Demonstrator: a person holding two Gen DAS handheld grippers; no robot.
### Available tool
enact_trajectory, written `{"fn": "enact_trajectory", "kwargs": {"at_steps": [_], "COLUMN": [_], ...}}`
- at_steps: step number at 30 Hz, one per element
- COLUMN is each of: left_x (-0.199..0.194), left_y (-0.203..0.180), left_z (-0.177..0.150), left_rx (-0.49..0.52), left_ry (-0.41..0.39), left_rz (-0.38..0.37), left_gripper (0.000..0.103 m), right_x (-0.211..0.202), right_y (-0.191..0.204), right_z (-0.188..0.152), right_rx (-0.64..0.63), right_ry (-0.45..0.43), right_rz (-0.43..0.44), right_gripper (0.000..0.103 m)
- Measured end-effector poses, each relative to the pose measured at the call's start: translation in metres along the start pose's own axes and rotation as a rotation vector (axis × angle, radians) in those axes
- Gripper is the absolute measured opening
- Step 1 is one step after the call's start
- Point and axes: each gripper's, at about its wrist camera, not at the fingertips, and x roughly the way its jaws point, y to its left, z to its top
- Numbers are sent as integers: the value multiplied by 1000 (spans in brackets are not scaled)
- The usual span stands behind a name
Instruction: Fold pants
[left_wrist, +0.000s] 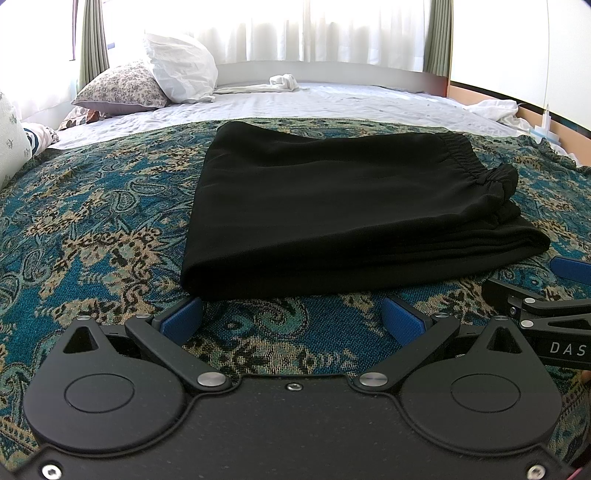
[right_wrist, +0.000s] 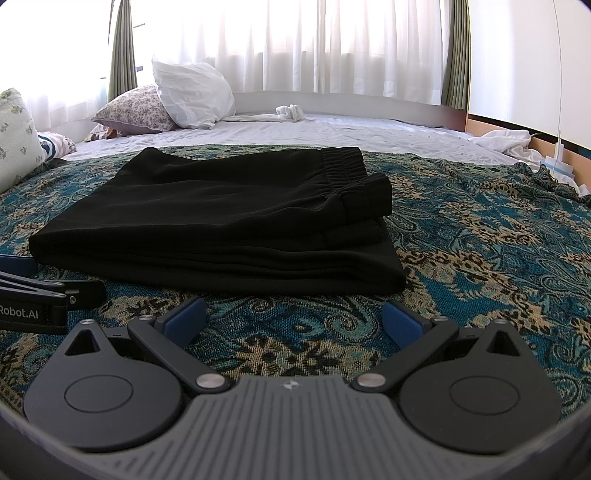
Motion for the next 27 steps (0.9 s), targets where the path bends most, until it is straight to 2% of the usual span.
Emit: {"fn": "enact_trajectory", "kwargs": {"at_steps": [27], "left_x": [-1], "left_y": [-1], "left_z": [1], "left_rx": [0], "left_ry": [-5], "left_rz": [-1], "left_gripper": [103], "right_x": [0], "right_y": [0], "right_z": [-1], "right_rx": [-1], "right_ry": [-1], "right_rz": [0], "right_gripper": [103]}}
